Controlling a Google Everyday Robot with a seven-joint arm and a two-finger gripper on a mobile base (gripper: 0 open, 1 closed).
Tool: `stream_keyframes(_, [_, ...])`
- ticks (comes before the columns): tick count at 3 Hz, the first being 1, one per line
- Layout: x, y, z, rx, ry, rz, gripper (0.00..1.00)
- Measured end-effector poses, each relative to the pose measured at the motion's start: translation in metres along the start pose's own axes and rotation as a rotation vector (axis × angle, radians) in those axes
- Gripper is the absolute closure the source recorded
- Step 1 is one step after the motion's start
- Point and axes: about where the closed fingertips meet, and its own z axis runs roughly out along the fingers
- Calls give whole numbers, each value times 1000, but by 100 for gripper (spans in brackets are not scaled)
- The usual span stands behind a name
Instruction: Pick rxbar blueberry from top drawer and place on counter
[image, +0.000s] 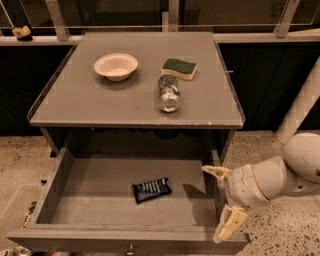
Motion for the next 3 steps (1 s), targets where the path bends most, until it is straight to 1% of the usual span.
stream_keyframes(1, [0,0,0,0,0,0,0])
stream_keyframes(2, [3,-8,2,64,32,-6,0])
stream_keyframes(3, [5,-24,16,162,17,-40,0])
